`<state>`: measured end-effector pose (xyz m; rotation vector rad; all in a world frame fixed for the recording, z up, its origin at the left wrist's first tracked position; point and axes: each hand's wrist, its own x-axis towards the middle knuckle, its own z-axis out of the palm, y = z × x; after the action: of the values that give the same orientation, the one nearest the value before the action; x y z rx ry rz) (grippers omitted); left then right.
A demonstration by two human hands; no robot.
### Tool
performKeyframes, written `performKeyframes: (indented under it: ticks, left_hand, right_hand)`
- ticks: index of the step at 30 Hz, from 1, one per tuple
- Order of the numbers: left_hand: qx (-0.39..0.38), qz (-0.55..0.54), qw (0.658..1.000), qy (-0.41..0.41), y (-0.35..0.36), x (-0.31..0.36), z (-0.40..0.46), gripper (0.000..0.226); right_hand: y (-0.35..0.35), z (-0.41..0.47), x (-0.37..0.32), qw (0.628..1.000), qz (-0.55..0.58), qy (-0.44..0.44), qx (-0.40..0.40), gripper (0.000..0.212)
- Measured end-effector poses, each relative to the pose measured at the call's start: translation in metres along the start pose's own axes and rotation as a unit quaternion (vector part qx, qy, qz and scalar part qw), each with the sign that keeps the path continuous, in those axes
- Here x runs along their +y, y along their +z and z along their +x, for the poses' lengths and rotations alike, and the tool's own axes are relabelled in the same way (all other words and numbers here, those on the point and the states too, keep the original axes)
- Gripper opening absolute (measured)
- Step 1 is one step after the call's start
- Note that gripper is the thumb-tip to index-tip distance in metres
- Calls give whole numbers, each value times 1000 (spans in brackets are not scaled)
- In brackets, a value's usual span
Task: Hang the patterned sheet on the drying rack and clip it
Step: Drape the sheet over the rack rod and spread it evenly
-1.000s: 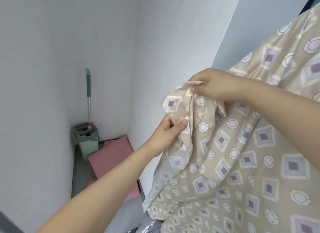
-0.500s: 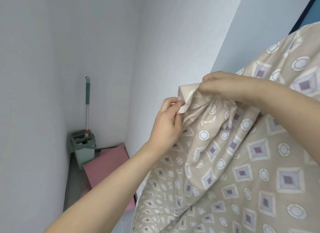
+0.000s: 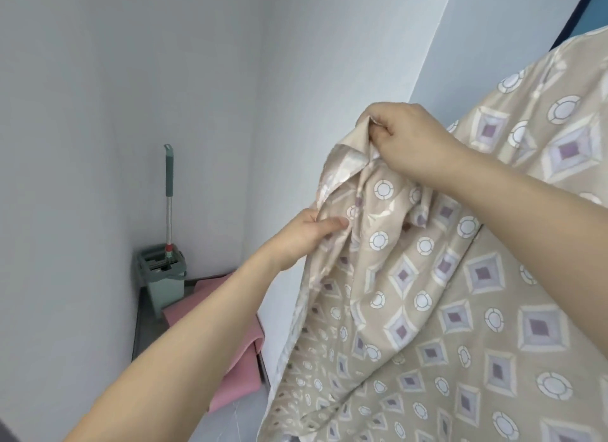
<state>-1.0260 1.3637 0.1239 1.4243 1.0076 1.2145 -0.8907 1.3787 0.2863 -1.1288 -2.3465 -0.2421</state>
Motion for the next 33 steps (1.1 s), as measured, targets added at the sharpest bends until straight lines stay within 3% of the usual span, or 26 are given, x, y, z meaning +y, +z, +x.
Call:
performKeyframes:
  ticks: [2,5,7,9,12,15,17,20,22,25,28,33]
  left_hand:
    - [-20,125,989,-77,-7,-3,4,23]
    - [-65,286,944,-153,-22,-32,14,24]
    - [-58,326,924,-193,-31,-65,18,25]
    - [11,381,905,-190,-48,-87,19,27]
    - [244,409,872,-114,-87,-79,25,24]
    - [424,384,821,2,-117,-54,26,27]
    - [405,439,802,-7,-114,-56,23,29]
    - [316,510,787,-144,-103,-93,13,30]
    - [342,486,780,-196,-118,-97,15,34]
    - [421,415,799,-107,-155,-63,29,31]
    - [395,404,825,5,-158,-49,32,47]
    - [295,493,815,-73,-119,-106,-1,63]
  right_hand:
    - [8,2,-4,997,65,25,47,28]
    - [20,10,-15,965,223,101,93,29]
    - [26,11,-20,916,364,156,65,26]
    - [33,3,-17,889,418,188,15,23]
    - [40,-14,-2,925,325,196,-11,23]
    - [30,-26,11,988,101,120,-7,28]
    - [20,-30,8,999,-7,36,-20,26]
    - [17,-30,-3,993,-105,-55,0,24]
    - [19,-32,-7,982,-156,-94,42,20]
    - [18,-36,-1,965,-209,-126,93,22]
    - [11,-38,12,957,-245,-107,114,22]
    - [6,-41,22,947,-284,-102,110,15]
